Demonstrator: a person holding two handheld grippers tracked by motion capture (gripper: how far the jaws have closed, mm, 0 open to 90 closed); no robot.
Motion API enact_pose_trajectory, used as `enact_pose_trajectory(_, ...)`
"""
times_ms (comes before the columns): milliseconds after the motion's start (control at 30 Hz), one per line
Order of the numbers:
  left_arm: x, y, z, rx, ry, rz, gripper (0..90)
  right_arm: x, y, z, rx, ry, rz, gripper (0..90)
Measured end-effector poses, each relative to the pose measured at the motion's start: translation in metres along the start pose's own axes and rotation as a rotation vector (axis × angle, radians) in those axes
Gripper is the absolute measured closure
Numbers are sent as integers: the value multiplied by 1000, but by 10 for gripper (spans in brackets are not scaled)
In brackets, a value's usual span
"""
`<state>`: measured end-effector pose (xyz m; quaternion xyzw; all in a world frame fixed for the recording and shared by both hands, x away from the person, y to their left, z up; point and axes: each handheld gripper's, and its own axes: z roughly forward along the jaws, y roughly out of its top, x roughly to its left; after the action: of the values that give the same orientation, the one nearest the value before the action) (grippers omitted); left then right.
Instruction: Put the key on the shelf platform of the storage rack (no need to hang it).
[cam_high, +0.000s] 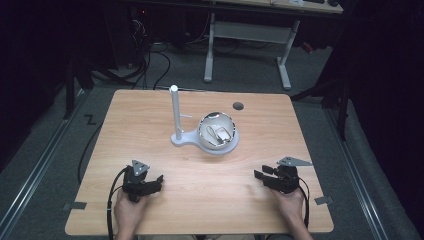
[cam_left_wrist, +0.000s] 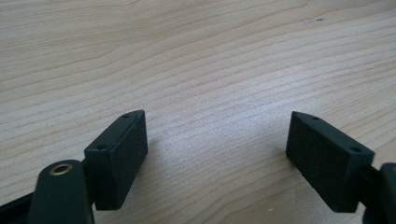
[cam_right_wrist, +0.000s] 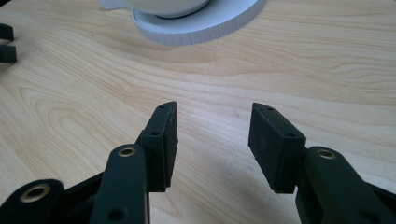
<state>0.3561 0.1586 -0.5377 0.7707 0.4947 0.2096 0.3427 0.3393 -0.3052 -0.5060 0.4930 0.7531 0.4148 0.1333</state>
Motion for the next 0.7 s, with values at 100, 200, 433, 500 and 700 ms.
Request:
enact_pose_trajectory(100,0,0,0,-2,0,-2,210,3,-3,4,7,5,1,528)
enact_pose_trajectory(200,0,0,0,-2,0,-2,210,5,-8,7,13,11,4,524)
enact_pose_trajectory(433,0,0,0,-2,0,-2,210,10,-14,11,21,-6,-16,515)
enact_pose_trajectory(500,0,0,0,-2,0,-2,211,12,-15,12,26,-15,-23,507)
enact_pose_trajectory(700,0,0,0,-2,0,-1,210,15,-21,16,48,-43,-56,484)
